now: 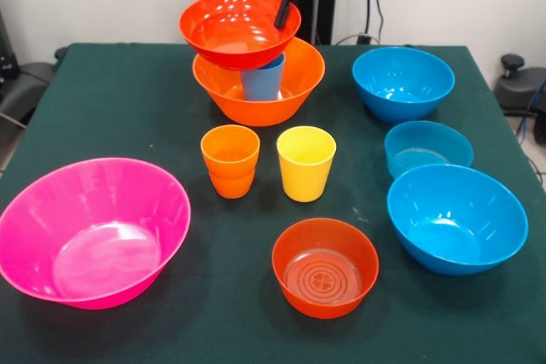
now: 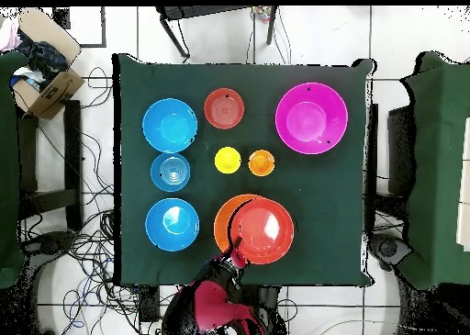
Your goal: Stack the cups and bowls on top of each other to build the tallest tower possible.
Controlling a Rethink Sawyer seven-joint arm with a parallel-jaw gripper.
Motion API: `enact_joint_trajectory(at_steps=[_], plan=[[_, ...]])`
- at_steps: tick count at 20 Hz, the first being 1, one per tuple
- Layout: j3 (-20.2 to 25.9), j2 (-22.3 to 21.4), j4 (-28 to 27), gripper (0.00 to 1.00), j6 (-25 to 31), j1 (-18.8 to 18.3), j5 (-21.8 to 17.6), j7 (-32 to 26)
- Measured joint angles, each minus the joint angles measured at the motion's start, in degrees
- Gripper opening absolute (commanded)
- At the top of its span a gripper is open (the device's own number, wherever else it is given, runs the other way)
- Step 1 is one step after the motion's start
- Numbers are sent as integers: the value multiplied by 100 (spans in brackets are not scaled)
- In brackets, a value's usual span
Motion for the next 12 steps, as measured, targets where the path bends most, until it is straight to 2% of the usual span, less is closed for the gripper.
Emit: enact_joint_trajectory(at_steps=[12], plan=[[36, 0, 0, 0, 0, 59, -4, 63]])
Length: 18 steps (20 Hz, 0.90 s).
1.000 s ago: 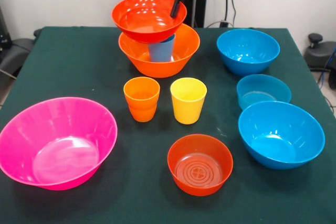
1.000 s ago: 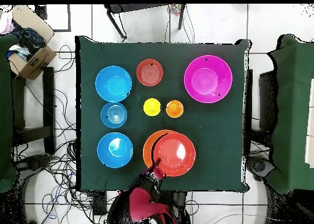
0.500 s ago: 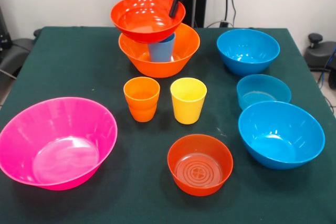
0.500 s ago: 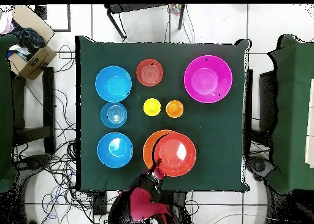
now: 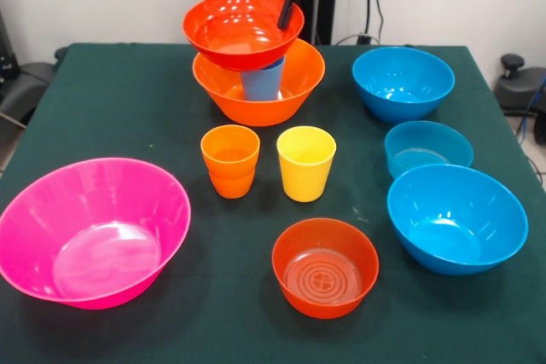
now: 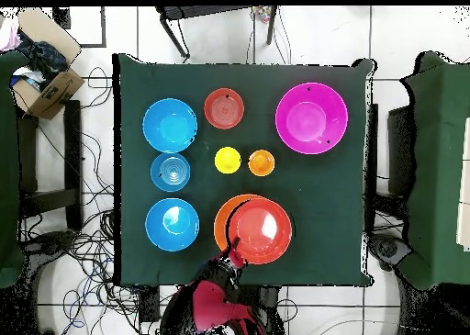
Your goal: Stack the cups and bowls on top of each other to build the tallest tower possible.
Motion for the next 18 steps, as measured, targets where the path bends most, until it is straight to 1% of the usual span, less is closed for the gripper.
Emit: enact_joint_trajectory(at_steps=[5, 9, 18], plan=[[45, -1, 0, 0, 0, 106, 0, 114], [70, 0, 0, 0, 0, 205, 1, 326], [71, 0, -2, 0, 0, 275, 1, 623]])
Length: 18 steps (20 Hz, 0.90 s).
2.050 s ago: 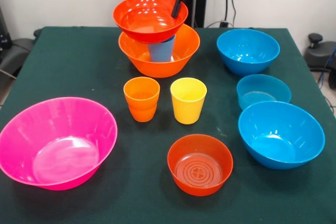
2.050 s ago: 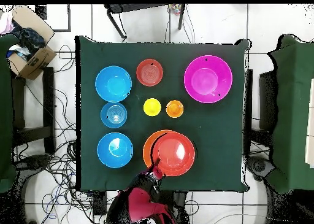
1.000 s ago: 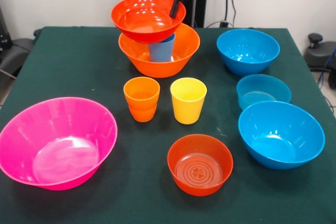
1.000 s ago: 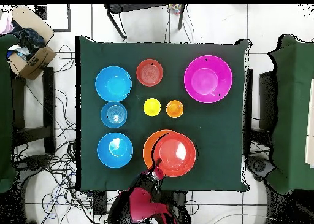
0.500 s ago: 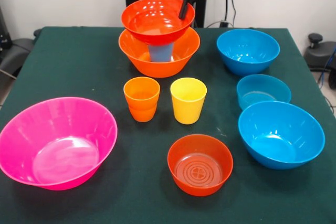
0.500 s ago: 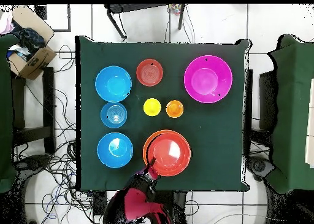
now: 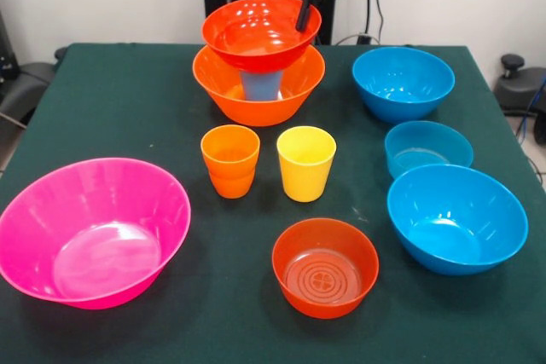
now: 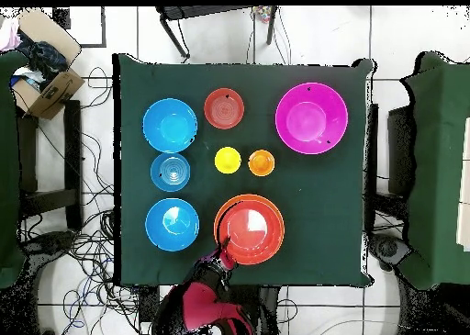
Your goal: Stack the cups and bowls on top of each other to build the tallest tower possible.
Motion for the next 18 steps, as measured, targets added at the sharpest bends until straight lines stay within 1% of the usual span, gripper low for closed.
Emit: enact_joint_trajectory(at_steps=[5, 18], plan=[[-1, 0, -9, 0, 0, 4, -1, 99], [-1, 42, -58, 0, 0, 37, -1, 140]])
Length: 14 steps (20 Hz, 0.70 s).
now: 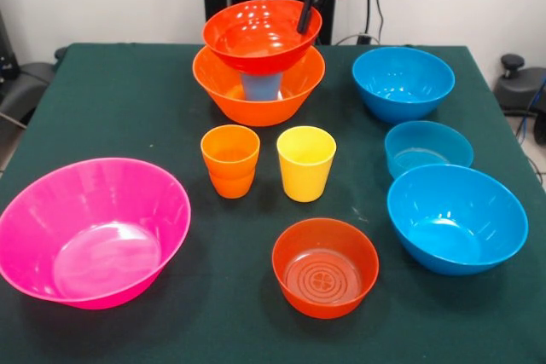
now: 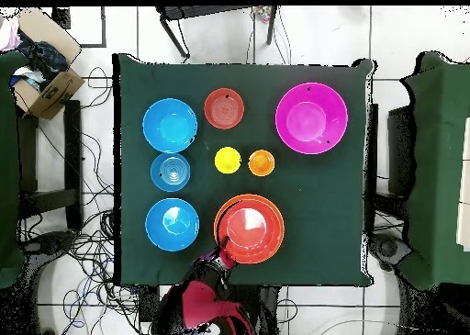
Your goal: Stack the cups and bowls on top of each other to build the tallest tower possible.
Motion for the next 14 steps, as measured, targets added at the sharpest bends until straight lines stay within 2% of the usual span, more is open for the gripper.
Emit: enact_joint_trajectory(at_steps=[14], plan=[[-13, -1, -36, 0, 100, 181, 0, 0]])
